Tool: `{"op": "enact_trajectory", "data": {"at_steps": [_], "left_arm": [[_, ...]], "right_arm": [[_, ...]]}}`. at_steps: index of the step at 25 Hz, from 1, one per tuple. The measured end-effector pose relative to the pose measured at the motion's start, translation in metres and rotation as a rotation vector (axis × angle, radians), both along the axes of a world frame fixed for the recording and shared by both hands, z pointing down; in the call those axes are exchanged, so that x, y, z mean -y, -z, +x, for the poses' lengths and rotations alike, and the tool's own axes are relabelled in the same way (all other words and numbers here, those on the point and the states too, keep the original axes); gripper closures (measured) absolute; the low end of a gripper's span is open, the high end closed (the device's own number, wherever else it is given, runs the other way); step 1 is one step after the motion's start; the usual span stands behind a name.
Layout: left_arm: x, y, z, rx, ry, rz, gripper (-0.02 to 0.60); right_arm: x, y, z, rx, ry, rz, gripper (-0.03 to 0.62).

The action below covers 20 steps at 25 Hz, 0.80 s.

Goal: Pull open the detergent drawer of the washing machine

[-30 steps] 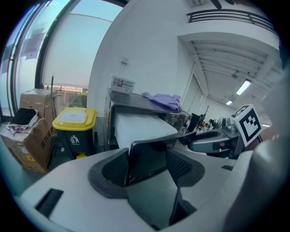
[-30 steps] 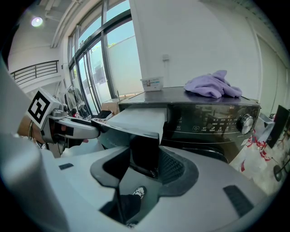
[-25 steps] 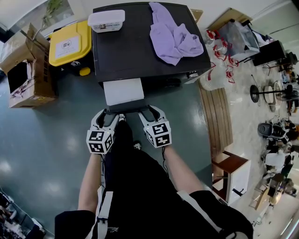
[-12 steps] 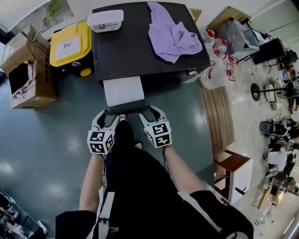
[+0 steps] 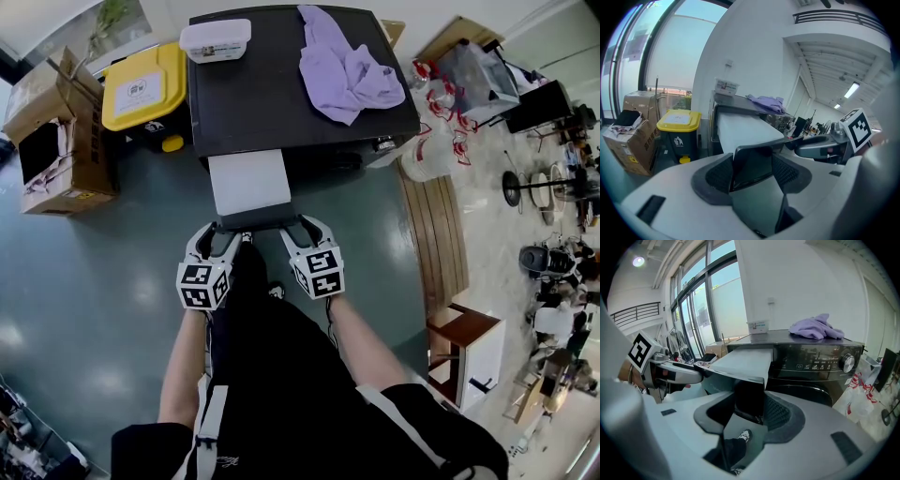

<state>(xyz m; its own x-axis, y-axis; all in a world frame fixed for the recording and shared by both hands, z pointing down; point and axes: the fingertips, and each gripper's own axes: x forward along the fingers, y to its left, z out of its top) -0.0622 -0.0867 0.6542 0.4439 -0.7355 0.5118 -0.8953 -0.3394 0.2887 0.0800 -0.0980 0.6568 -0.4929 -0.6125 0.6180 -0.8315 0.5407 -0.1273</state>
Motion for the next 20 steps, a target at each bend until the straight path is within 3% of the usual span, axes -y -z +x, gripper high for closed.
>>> {"op": "enact_trajectory", "data": {"at_steps": [20], "left_arm": [[-0.034,0.002,0.009,0.0,0.012,0.004,0.318]], "right_arm": [[-0.034,0.001,0.01,0.0,0.004,0.001,0.4]]}}
